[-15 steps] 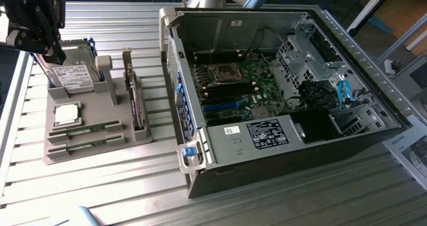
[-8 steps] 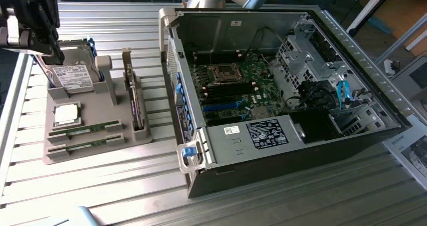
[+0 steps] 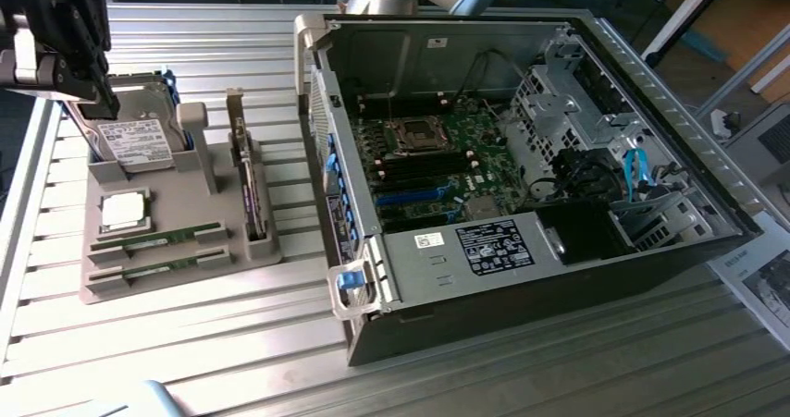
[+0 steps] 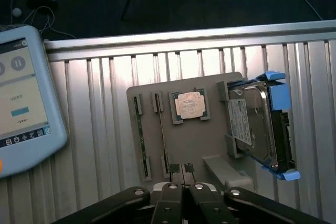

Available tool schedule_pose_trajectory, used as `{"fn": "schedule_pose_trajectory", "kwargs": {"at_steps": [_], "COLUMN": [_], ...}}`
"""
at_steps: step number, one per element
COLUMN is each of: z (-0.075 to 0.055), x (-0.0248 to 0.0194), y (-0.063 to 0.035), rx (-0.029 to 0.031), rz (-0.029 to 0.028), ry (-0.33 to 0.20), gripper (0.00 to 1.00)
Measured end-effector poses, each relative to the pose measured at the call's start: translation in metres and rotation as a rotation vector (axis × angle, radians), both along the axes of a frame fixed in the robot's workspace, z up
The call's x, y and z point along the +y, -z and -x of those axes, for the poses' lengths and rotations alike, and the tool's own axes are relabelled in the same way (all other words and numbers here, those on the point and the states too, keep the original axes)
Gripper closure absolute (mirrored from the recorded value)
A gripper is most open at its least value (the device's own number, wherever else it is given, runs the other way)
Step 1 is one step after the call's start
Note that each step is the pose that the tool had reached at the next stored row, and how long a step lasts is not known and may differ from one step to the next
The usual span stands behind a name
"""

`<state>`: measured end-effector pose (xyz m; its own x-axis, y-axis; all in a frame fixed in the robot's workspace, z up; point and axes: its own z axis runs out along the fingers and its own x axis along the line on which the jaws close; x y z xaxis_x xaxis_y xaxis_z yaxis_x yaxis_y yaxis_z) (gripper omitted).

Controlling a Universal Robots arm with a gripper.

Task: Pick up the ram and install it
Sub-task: 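Pick up the ram and move it above insertion slot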

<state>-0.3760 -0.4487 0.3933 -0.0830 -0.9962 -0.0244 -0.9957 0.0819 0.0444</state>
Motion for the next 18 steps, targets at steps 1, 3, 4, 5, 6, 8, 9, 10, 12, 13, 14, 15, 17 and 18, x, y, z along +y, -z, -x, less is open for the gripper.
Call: {"fn": "schedule_pose_trajectory", "kwargs": {"at_steps": [1,3,4,5,6,8,9,10,12,13,14,15,17,18], "z": [0.0,0.0,0.0,0.0,0.0,0.0,0.0,0.0,0.0,0.0,0.0,0.0,0.0,0.0], "x": [0.0,0.0,0.0,0.0,0.0,0.0,0.0,0.0,0.0,0.0,0.0,0.0,0.0,-0.0001], "y": [0.0,0.0,0.0,0.0,0.0001,0.0,0.0,0.0,0.0,0.0,0.0,0.0,0.0,0.0], "rx": [0.0,0.0001,0.0,-0.0001,0.0,0.0,0.0,0.0,0.0,0.0,0.0,0.0,0.0,0.0], "rz": [0.0,0.0,-0.0001,0.0,-0.0001,0.0,0.0,0.0,-0.0001,0.0,0.0,0.0,0.0,0.0], "ry": [0.0,-0.003,-0.006,-0.008,-0.008,-0.008,-0.008,-0.009,-0.017,-0.017,-0.017,-0.017,-0.017,-0.017], "gripper": [0.9,0.9,0.9,0.9,0.9,0.9,0.9,0.9,0.9,0.9,0.9,0.9,0.9,0.9]}}
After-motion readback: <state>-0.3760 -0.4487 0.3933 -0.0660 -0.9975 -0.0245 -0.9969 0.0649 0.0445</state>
